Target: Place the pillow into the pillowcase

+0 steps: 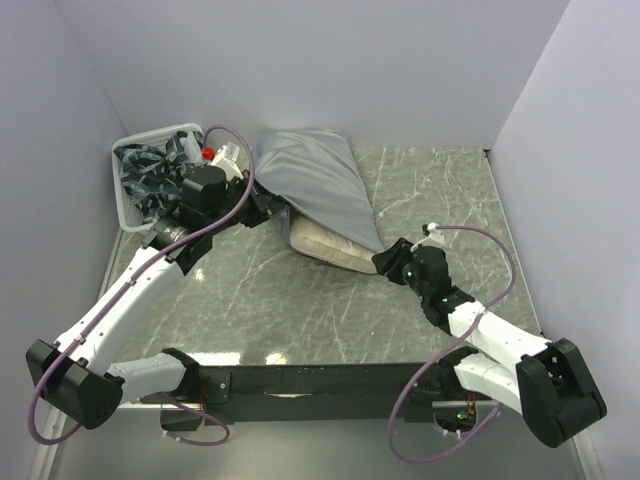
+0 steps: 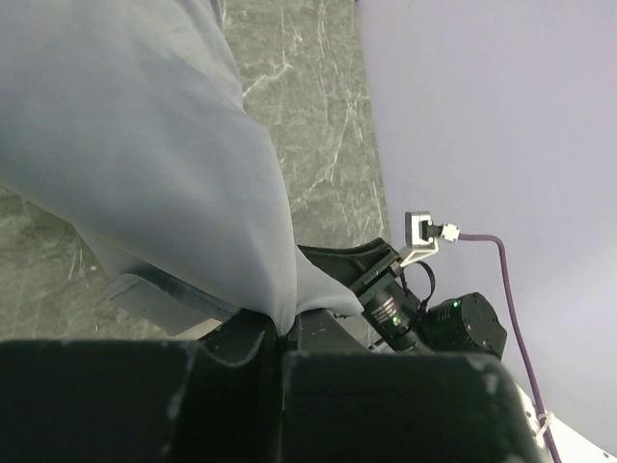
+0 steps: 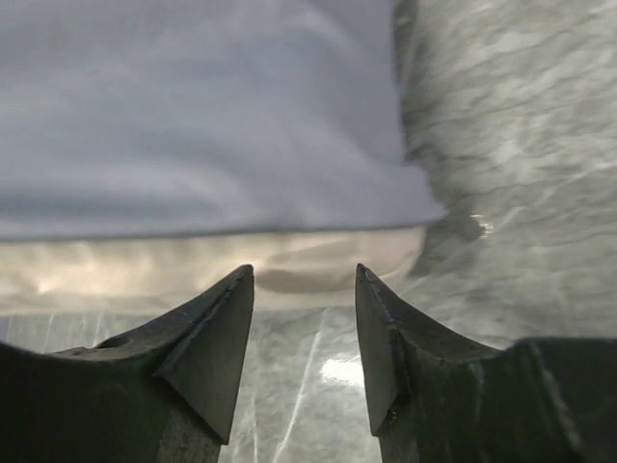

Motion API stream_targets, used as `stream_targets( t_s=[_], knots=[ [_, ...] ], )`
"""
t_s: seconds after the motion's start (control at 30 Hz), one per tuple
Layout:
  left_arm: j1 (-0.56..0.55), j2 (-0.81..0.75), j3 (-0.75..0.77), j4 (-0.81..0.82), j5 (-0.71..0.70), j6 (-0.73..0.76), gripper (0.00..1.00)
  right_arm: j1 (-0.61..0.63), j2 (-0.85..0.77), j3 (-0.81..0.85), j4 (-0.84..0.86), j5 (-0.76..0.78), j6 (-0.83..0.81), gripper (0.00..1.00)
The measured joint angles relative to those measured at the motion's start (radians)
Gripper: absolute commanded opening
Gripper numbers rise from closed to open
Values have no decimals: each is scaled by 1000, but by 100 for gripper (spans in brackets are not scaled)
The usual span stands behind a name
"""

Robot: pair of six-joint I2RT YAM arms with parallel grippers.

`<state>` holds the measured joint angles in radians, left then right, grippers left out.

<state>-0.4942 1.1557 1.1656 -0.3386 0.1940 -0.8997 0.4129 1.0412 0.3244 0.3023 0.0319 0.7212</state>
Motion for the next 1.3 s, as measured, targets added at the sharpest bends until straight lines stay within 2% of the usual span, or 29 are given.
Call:
stream_targets(
  t_s=[0.13, 0.33, 0.6, 1.1, 1.2, 1.3],
  knots=[
    [0, 0, 0, 0, 0, 0, 2, 37, 0, 1, 1, 23, -1, 56],
    [0, -3, 0, -6, 0, 0, 2, 36, 82, 32, -11, 55, -1, 57],
    [0, -24, 0, -30, -11, 22, 2, 35, 104, 76, -21, 66, -2, 60],
    [0, -42, 3, -65, -18, 34, 2, -55, 250, 134, 36, 64, -5, 62],
    [0, -47, 11, -82, -21, 42, 2, -60, 285, 134, 74, 53, -4, 59],
    [0, -51, 13, -92, -24, 46, 2, -60, 309, 133, 115, 32, -2, 32]
  ],
)
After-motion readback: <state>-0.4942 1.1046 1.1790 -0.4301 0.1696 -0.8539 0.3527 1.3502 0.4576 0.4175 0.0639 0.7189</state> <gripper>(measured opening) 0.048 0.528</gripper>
